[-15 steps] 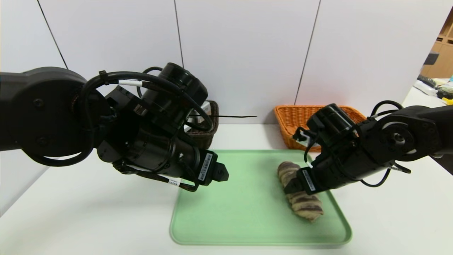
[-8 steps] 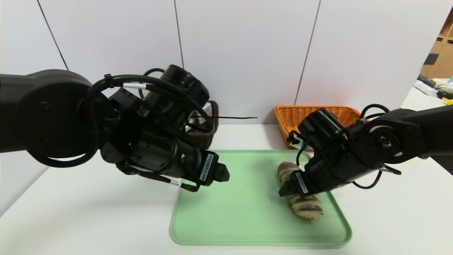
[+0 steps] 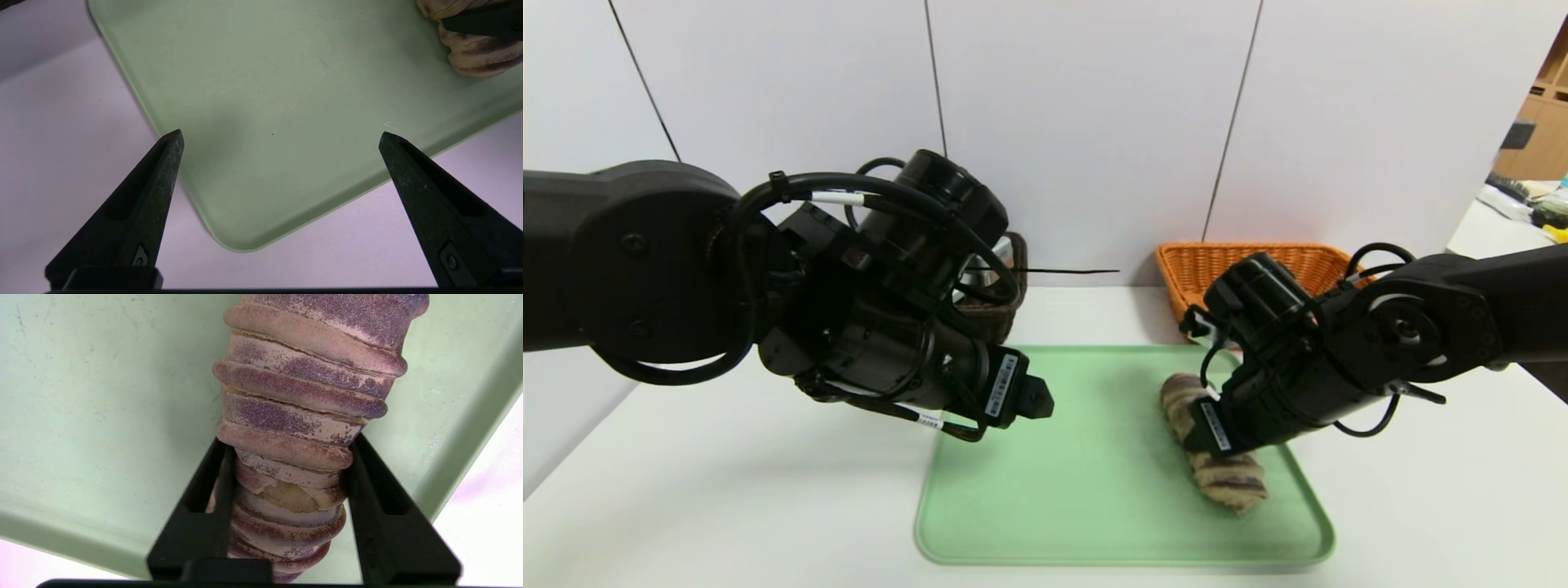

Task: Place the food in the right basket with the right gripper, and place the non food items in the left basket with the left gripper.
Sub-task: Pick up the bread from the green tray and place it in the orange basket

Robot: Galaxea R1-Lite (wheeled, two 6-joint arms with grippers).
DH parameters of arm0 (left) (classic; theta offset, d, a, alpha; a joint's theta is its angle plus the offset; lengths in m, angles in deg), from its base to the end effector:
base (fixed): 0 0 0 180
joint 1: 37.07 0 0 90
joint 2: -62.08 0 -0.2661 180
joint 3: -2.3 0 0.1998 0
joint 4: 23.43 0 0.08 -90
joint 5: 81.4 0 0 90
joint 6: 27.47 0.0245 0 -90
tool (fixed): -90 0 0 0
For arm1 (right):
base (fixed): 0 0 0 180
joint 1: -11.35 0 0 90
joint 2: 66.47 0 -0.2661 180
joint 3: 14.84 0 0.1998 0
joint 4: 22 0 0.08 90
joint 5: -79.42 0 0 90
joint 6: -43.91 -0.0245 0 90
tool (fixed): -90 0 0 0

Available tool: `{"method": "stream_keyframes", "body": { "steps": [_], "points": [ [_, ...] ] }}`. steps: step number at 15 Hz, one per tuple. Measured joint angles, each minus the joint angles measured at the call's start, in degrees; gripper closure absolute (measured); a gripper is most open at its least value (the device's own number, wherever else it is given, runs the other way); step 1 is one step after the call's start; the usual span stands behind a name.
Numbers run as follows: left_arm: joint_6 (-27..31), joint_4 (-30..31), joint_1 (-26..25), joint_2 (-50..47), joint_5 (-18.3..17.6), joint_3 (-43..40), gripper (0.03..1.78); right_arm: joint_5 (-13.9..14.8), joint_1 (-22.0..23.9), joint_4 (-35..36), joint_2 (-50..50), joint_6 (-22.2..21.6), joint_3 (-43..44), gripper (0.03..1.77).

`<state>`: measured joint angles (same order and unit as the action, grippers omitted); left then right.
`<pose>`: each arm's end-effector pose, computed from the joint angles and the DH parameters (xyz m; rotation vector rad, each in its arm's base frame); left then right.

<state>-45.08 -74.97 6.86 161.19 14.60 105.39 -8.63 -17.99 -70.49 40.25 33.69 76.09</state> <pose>0.2264 -0.2145 0.1996 0.0744 0.8473 -0.4957 0.2743 0.1532 0.1063 -0.1476 1.1196 0.3266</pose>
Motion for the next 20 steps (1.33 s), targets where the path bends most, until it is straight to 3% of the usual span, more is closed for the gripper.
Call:
{"method": "stream_keyframes", "body": {
  "steps": [1, 2, 9, 12, 15, 20],
  "points": [
    [0.07, 0.22, 0.00, 0.00, 0.00, 0.05, 0.12, 0.00, -0.06, -0.02, -0.46, 0.00, 0.00, 1.42],
    [0.11, 1.07, 0.00, 0.00, 0.00, 0.13, 0.12, 0.00, -0.09, -0.05, -1.10, 0.05, 0.00, 1.66],
    [0.00, 1.90, -0.06, -0.40, 0.76, -0.20, 0.12, -0.11, 0.51, 0.89, -9.50, 1.07, 2.39, 1.66],
    [0.07, 1.89, -0.15, -0.46, 0.80, -0.20, 0.12, 0.00, 1.18, 5.16, -11.98, 1.01, 3.96, 1.66],
    [0.41, 2.17, -0.24, -0.49, 0.80, 0.16, 0.12, 0.22, 4.35, 12.15, -12.67, 0.94, 5.05, 1.66],
    [0.40, 2.43, -0.50, -0.68, 0.74, 0.22, 0.12, 0.24, 12.68, 12.85, -9.64, 0.66, 11.28, 1.66]
  ]
}}
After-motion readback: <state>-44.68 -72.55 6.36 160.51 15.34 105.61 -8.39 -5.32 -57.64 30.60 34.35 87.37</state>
